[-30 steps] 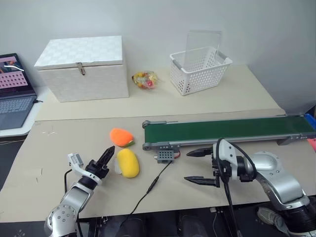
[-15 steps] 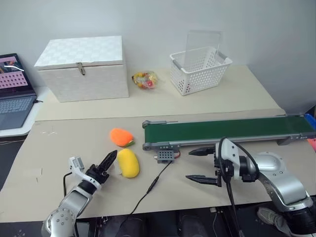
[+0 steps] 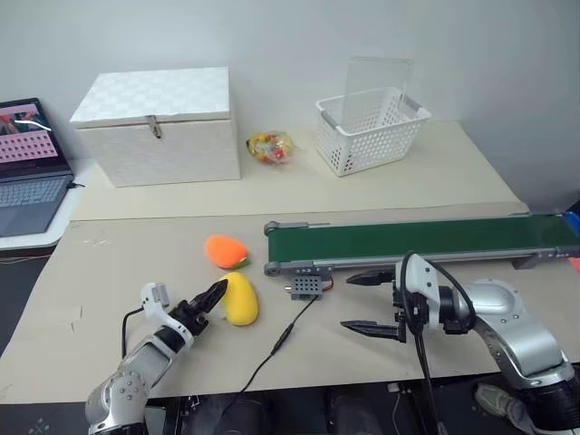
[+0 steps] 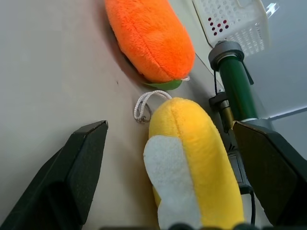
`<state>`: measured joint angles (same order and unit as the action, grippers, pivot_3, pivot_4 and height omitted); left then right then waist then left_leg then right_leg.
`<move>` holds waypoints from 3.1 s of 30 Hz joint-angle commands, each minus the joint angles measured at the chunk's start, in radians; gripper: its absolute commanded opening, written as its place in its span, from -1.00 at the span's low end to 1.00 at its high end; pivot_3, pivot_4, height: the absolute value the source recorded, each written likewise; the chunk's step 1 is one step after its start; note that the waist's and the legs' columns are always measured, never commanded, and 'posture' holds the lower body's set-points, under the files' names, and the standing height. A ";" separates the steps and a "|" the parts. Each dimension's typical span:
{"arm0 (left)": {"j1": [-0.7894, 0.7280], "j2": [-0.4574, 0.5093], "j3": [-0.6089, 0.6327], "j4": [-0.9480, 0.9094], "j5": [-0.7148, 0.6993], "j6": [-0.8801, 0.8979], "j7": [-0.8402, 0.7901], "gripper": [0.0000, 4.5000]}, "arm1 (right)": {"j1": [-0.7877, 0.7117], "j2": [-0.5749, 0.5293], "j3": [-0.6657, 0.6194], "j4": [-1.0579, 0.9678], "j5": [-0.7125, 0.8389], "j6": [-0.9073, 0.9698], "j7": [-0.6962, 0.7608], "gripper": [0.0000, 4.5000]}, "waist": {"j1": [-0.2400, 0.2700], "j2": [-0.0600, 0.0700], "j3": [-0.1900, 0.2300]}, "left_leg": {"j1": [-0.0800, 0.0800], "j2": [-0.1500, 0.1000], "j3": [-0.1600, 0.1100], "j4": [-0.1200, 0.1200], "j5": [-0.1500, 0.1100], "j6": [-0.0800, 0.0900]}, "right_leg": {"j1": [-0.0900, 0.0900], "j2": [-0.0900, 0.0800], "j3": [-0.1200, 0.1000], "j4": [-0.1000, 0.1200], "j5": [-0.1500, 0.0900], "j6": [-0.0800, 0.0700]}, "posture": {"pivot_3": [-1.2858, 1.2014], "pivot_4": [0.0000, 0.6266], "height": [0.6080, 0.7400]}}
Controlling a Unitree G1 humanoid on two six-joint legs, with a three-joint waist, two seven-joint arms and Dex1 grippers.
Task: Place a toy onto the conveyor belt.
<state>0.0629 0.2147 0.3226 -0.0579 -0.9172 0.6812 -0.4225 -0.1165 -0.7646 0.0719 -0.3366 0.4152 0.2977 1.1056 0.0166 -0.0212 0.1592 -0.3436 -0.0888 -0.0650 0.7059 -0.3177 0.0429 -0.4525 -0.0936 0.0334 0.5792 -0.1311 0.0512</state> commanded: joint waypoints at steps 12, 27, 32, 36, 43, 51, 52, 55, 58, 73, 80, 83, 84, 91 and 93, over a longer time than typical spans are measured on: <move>-0.023 -0.047 -0.033 0.002 -0.012 0.053 -0.003 0.86 | -0.003 -0.002 -0.026 -0.036 0.017 0.005 -0.022 1.00 | -0.001 0.000 0.000 | 0.000 0.000 0.000 0.000 0.000 0.000 | 0.000 0.000 0.000 0.000 0.000 0.000 | 0.03 -0.52 1.00; -0.012 -0.076 0.009 -0.089 -0.005 0.021 0.075 -0.62 | -0.008 -0.007 -0.026 -0.017 0.018 0.010 -0.018 1.00 | -0.006 -0.001 0.000 | -0.001 0.000 0.000 0.000 0.000 0.000 | -0.001 0.000 0.000 -0.001 0.000 0.000 | 0.03 -0.52 1.00; -0.021 -0.051 0.052 -0.279 0.000 -0.004 0.200 -0.62 | -0.004 -0.008 -0.077 -0.007 0.056 0.021 -0.015 1.00 | -0.005 -0.002 0.001 | -0.002 0.000 0.000 0.000 0.000 0.000 | -0.002 0.000 0.000 0.000 0.000 0.000 | 0.03 -0.52 1.00; -0.034 -0.001 0.029 -0.384 0.062 -0.010 0.251 -0.62 | -0.017 0.028 -0.151 -0.030 0.152 0.034 -0.030 1.00 | -0.004 -0.002 0.001 | -0.003 0.000 0.000 0.000 0.001 -0.001 | -0.002 0.000 0.001 -0.001 0.000 0.000 | 0.03 -0.52 1.00; -0.128 0.172 -0.159 -0.427 0.395 -0.066 0.298 -0.62 | 0.025 0.091 -0.219 -0.082 0.261 0.010 -0.040 1.00 | -0.002 -0.002 0.001 | -0.002 0.000 0.000 -0.001 0.001 -0.001 | -0.002 0.001 0.001 -0.001 0.000 0.000 | 0.03 -0.52 1.00; -0.326 0.413 -0.558 -0.209 1.012 -0.383 0.275 -0.62 | 0.080 0.156 -0.209 -0.120 0.299 0.032 -0.063 1.00 | -0.004 -0.002 0.001 | -0.002 0.000 0.002 -0.003 0.002 -0.003 | -0.004 0.001 0.002 -0.001 0.000 0.000 | 0.03 -0.52 1.00; -0.350 0.418 -0.617 -0.161 1.091 -0.444 0.285 -0.62 | 0.079 0.158 -0.206 -0.122 0.304 0.039 -0.068 1.00 | -0.004 -0.002 0.001 | -0.002 0.000 0.002 -0.003 0.002 -0.003 | -0.004 0.001 0.002 -0.001 0.000 0.000 | 0.03 -0.52 1.00; -0.394 0.413 -0.723 -0.038 1.255 -0.599 0.317 -0.62 | 0.073 0.161 -0.200 -0.122 0.307 0.043 -0.075 1.00 | -0.005 -0.002 0.001 | -0.002 0.000 0.002 -0.004 0.001 -0.002 | -0.003 0.000 0.002 -0.001 0.000 0.000 | 0.03 -0.52 1.00; -0.455 0.405 -0.818 0.057 1.420 -0.757 0.357 -0.62 | 0.069 0.162 -0.197 -0.120 0.305 0.040 -0.076 1.00 | -0.005 -0.002 0.002 | -0.002 0.000 0.002 -0.005 0.001 -0.002 | -0.005 0.001 0.003 -0.002 0.000 0.000 | 0.03 -0.52 1.00; -0.565 0.322 -0.871 0.349 1.645 -1.002 0.396 -0.50 | 0.071 0.160 -0.203 -0.119 0.309 0.038 -0.089 1.00 | -0.005 -0.002 0.002 | -0.002 0.000 0.003 -0.004 0.000 0.001 | -0.005 0.000 0.002 0.000 0.000 0.001 | 0.03 -0.52 1.00; -0.549 0.310 -0.828 0.354 1.618 -1.012 0.356 0.50 | 0.072 0.159 -0.199 -0.119 0.305 0.038 -0.087 1.00 | -0.005 -0.001 0.001 | 0.001 0.000 0.003 -0.004 0.000 0.002 | -0.002 0.000 0.002 0.000 0.001 0.001 | 0.03 -0.52 1.00; -0.543 0.308 -0.817 0.350 1.618 -1.015 0.339 0.90 | 0.068 0.158 -0.199 -0.115 0.305 0.039 -0.085 1.00 | -0.005 0.000 0.000 | 0.004 0.000 0.003 -0.004 -0.001 0.002 | 0.001 0.000 0.003 0.000 0.000 0.001 | 0.03 -0.52 1.00; -0.541 0.306 -0.815 0.346 1.618 -1.015 0.333 0.97 | 0.065 0.158 -0.198 -0.113 0.305 0.039 -0.084 1.00 | -0.005 0.000 0.000 | 0.006 0.000 0.003 -0.004 -0.001 0.002 | 0.003 0.000 0.003 0.000 0.000 0.001 | 0.03 -0.52 1.00; -0.514 0.307 -0.788 0.300 1.601 -1.007 0.282 0.97 | 0.056 0.158 -0.195 -0.102 0.298 0.040 -0.085 1.00 | -0.010 0.001 0.000 | 0.014 0.001 0.003 -0.005 -0.004 0.007 | 0.012 0.000 0.002 -0.001 -0.001 0.004 | 0.03 -0.52 1.00; -0.500 0.316 -0.774 0.277 1.590 -1.003 0.257 0.97 | 0.055 0.157 -0.196 -0.101 0.298 0.040 -0.085 1.00 | -0.011 0.001 0.000 | 0.014 0.001 0.003 -0.005 -0.004 0.007 | 0.012 0.000 0.002 -0.001 -0.001 0.004 | 0.03 -0.52 1.00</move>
<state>-0.4732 0.5139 -0.4365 0.2187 0.6748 -0.3253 -0.1160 -0.0510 -0.6056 -0.1107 -0.4217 0.6916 0.3384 1.0211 0.0056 -0.0206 0.1591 -0.3299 -0.0879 -0.0620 0.7008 -0.3216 0.0500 -0.4406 -0.0933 0.0358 0.5783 -0.1325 0.0551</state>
